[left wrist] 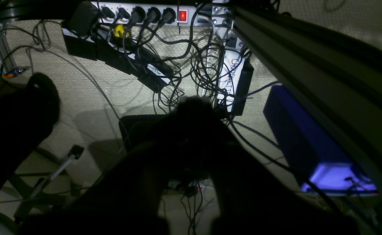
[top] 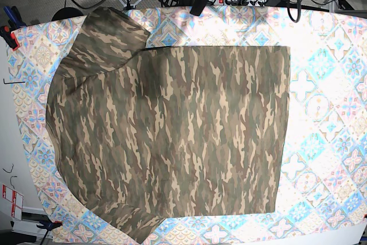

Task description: Fold the T-shirt properly

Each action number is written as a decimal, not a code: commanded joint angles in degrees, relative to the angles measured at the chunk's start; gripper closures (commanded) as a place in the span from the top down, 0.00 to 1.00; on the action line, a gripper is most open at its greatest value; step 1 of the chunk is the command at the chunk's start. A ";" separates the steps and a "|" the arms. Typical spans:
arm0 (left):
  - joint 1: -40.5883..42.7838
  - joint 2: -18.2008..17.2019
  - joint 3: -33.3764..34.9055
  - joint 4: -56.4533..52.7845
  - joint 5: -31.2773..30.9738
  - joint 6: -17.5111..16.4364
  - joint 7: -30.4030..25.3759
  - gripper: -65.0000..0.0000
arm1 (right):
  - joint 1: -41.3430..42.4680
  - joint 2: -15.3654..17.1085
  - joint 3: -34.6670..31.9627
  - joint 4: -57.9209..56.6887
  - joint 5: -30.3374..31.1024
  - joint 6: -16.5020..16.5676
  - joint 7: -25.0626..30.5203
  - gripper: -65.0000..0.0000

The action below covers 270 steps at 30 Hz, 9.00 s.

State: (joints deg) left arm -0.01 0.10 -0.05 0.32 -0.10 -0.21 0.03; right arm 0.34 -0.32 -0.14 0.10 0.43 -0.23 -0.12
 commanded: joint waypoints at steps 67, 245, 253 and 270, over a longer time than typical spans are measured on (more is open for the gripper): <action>18.60 -3.66 0.45 -0.19 0.05 -0.01 -48.78 0.00 | -19.20 2.38 6.87 -0.10 0.06 -0.17 36.65 0.00; 19.66 -8.67 -16.96 82.19 -11.55 -39.79 61.29 0.45 | -36.08 9.68 -1.04 74.67 18.69 17.15 4.21 0.65; 19.92 -8.67 -9.40 82.19 -11.46 -39.79 61.29 0.10 | -36.08 10.29 -1.13 74.67 18.69 17.15 4.21 0.36; 19.66 -8.67 -7.55 83.60 -12.08 -39.79 61.29 0.04 | -36.08 12.49 -0.52 77.04 18.69 17.15 4.47 0.06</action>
State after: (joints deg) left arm 16.86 -12.21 -10.92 86.19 -6.33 -34.04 54.46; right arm -34.87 11.77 -0.69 76.86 19.64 16.27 5.58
